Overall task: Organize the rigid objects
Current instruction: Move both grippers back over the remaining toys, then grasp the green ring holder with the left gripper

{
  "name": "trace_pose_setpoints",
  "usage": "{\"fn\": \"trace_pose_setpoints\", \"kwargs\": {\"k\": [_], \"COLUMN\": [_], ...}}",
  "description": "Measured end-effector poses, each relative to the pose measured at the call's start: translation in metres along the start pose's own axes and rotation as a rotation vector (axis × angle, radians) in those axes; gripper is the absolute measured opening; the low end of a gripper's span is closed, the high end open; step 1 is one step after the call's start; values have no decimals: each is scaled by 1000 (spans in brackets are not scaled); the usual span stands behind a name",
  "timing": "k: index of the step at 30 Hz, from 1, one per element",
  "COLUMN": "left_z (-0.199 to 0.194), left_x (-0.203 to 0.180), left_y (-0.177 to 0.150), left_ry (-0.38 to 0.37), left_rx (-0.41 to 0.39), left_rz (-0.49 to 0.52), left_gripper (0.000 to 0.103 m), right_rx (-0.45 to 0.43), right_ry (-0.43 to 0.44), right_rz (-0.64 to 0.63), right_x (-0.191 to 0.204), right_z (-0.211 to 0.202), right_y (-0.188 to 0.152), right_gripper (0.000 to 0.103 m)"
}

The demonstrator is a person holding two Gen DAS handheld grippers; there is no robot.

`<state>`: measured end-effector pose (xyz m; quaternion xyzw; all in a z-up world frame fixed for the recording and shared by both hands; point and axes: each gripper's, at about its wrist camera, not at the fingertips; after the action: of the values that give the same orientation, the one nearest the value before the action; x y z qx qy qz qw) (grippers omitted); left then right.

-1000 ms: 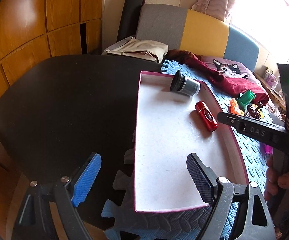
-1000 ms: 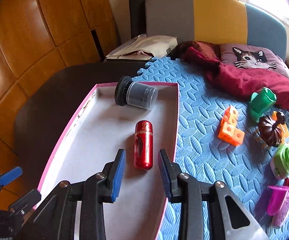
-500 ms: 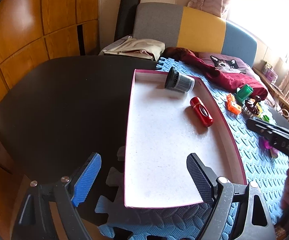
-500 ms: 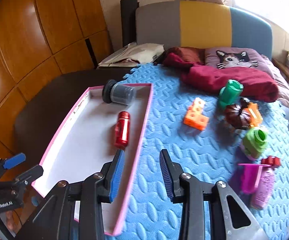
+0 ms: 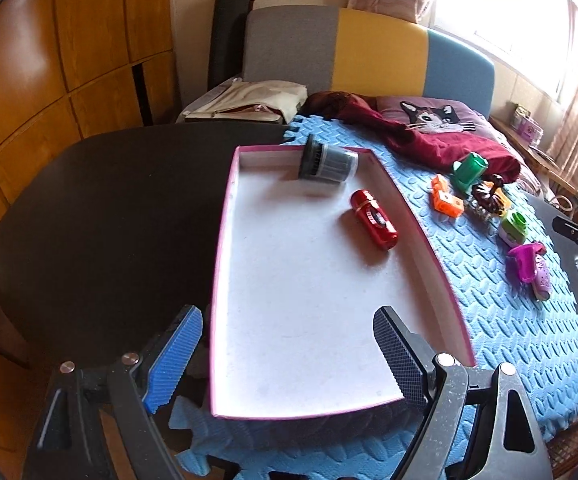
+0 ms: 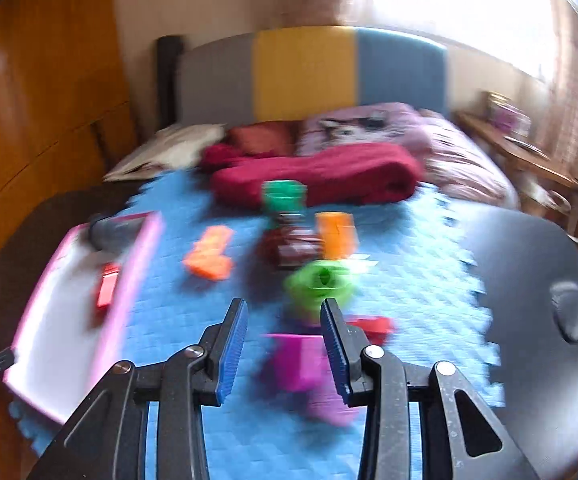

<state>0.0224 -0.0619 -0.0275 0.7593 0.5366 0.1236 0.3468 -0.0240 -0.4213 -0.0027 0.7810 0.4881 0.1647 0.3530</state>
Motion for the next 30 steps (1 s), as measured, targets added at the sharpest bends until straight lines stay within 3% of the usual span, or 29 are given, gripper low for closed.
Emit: {"fn": "trace_pose_setpoints", "kwargs": {"k": [2,4,7,14,23,28,30], "left_z": [1,4,7,25,75,107,120], "left_x": [-8,-16,-28,-77,-144,-173,-184], "left_y": [4,9,20,52,97,125,136], "left_ry": [-7,-16,-37,-105,-207,-222,-241], "left_rx": [1,4,-4,5,47,63,76], "left_rz": [19,40,60,147,199,214,223], "left_gripper": [88,88,88,88,88,88,79], "right_rx": [11,75,96,112,153,165,170], "right_ry": [-68,-120,-112,-62,-15,4,14], "right_rz": [77,183,315,337,366,364,363], "right_x": [-29,-54,-78,-81,-83,-81,-80], "right_z": [12,24,29,30,36,37,38], "right_y": [-6,-12,-11,-10,-13,-13,-14], "right_gripper": [38,38,38,38,39,39,39]}}
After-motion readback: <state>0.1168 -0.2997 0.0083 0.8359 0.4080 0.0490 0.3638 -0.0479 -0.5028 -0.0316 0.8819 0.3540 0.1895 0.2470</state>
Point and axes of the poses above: each gripper's, at about its wrist camera, not at the fingertips, and z roughly the way its jaws point, x to its left, y to its top, and after that the axes turned 11 degrees about -y, right-handed
